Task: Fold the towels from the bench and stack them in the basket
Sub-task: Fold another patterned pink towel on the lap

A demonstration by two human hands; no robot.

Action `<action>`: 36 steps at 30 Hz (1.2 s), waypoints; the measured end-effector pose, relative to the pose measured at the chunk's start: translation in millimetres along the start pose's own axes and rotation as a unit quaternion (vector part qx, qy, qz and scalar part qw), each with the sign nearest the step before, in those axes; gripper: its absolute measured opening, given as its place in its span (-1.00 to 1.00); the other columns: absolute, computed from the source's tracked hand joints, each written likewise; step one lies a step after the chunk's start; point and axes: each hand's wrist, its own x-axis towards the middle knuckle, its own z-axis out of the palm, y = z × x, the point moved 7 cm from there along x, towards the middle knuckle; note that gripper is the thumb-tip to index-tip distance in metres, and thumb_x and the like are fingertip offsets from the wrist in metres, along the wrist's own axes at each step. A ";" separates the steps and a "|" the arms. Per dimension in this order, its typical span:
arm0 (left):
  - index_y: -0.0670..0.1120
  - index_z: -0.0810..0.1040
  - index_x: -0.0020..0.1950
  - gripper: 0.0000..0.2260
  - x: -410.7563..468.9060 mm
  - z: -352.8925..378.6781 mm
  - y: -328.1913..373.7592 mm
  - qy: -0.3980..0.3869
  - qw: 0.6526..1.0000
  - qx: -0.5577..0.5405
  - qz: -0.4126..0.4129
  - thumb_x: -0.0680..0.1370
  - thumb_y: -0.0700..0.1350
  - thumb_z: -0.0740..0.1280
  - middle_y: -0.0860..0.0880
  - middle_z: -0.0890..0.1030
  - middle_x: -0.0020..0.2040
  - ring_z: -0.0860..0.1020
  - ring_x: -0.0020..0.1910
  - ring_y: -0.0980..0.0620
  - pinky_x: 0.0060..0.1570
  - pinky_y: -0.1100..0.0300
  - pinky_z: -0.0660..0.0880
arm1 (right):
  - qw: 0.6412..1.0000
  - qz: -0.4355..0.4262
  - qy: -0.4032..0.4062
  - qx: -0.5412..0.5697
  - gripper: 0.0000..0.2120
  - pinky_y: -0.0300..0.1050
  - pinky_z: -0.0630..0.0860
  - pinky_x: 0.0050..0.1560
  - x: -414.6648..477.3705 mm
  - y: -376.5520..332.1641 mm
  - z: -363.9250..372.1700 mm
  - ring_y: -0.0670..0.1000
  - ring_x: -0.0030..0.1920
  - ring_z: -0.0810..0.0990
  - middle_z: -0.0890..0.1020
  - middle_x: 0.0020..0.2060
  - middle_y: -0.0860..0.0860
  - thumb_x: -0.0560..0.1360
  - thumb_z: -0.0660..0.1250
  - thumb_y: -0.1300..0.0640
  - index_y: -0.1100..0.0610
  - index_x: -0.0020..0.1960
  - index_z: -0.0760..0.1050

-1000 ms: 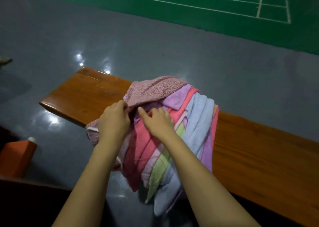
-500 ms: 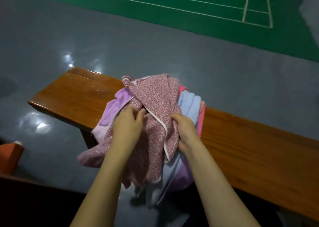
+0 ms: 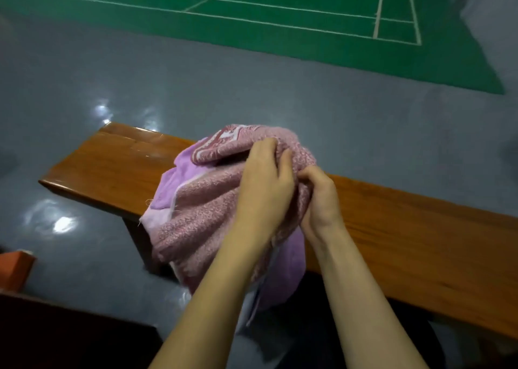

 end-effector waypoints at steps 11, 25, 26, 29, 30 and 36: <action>-0.05 0.41 0.15 -0.84 -58.1 90.1 68.1 -0.164 0.982 0.021 0.096 0.60 -0.12 0.13 -0.09 0.57 0.05 0.55 0.02 -0.16 -0.06 -0.03 0.47 | 0.995 -0.008 0.062 0.079 -0.63 -0.27 0.51 0.09 -52.9 -41.5 -82.9 -0.13 -0.01 0.61 0.67 -0.11 -0.05 0.65 0.05 0.07 0.10 -0.02 0.62; -0.02 0.46 0.33 -0.68 -119.8 143.3 43.3 -0.303 0.952 -0.026 -0.037 0.59 -0.21 0.18 0.19 0.48 0.16 0.46 0.14 0.22 0.09 0.35 0.37 | 0.978 0.027 0.175 -0.108 -0.50 -0.15 0.59 -0.03 -105.1 -43.9 -169.4 -0.04 -0.12 0.66 0.66 -0.07 0.07 0.35 0.49 -0.04 0.18 0.16 0.45; -0.01 0.51 0.26 -0.73 -123.7 146.2 43.0 -0.332 0.943 -0.021 -0.026 0.58 -0.17 0.20 0.14 0.57 0.12 0.53 0.09 0.17 0.08 0.23 0.46 | 0.975 0.013 0.190 -0.116 -0.64 -0.24 0.58 -0.19 -106.5 -48.7 -173.7 -0.08 -0.24 0.65 0.66 -0.17 0.07 0.43 0.44 0.06 0.25 0.10 0.47; 0.00 0.60 0.15 -0.80 -132.8 148.0 39.1 -0.395 0.918 -0.014 -0.030 0.56 -0.13 0.27 0.07 0.65 -0.01 0.58 -0.04 0.17 0.01 0.24 0.49 | 0.969 0.001 0.201 -0.146 -0.82 -0.27 0.51 -0.34 -109.4 -55.5 -182.8 -0.04 -0.34 0.60 0.62 -0.31 0.11 0.53 0.34 0.17 0.32 -0.07 0.52; 0.01 0.62 0.12 -0.80 -133.0 145.6 34.7 -0.394 0.918 -0.027 -0.047 0.55 -0.15 0.28 0.09 0.65 -0.03 0.58 -0.07 0.17 0.00 0.25 0.49 | 0.968 0.002 0.200 -0.151 -0.85 -0.21 0.49 -0.31 -110.9 -55.7 -184.9 0.02 -0.30 0.58 0.60 -0.30 0.14 0.54 0.31 0.20 0.30 -0.11 0.52; -0.10 0.58 0.09 -0.84 -117.8 116.4 -12.5 -0.245 0.956 0.132 -0.087 0.53 -0.15 0.31 -0.03 0.61 0.05 0.54 0.05 -0.01 0.06 0.16 0.43 | 0.959 0.005 0.268 -0.093 -0.80 0.01 0.48 -0.07 -124.4 -51.1 -208.9 0.13 -0.18 0.58 0.62 -0.21 0.15 0.62 0.17 0.20 0.24 -0.08 0.52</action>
